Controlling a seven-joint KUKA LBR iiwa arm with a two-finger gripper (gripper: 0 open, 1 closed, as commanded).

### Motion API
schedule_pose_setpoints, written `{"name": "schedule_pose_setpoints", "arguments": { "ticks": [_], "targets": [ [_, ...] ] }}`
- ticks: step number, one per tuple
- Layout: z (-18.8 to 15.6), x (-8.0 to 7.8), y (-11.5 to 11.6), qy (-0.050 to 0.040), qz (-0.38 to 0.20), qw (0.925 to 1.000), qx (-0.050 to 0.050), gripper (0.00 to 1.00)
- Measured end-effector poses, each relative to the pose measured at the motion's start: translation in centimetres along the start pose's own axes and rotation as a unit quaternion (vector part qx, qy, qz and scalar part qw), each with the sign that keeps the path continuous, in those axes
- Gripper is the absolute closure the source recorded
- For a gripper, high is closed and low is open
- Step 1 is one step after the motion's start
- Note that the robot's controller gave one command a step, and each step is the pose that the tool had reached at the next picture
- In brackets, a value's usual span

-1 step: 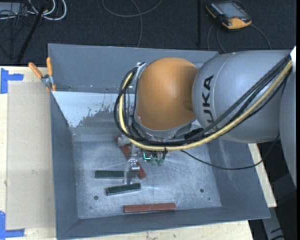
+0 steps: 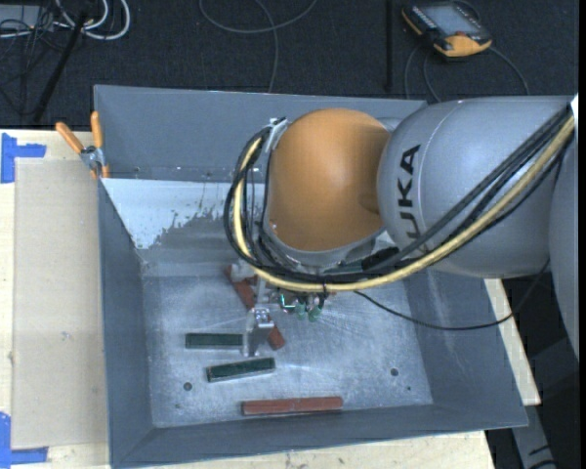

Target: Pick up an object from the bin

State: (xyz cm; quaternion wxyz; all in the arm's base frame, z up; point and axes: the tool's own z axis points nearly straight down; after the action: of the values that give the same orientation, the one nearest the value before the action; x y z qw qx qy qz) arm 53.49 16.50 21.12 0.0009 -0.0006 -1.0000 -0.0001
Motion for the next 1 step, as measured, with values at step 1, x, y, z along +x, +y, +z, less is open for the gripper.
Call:
{"name": "schedule_pose_setpoints", "arguments": {
  "ticks": [1],
  "targets": [
    [4.27, -0.20, 0.20, -0.0041, -0.010, 0.9999, -0.001, 0.00]
  ]
}}
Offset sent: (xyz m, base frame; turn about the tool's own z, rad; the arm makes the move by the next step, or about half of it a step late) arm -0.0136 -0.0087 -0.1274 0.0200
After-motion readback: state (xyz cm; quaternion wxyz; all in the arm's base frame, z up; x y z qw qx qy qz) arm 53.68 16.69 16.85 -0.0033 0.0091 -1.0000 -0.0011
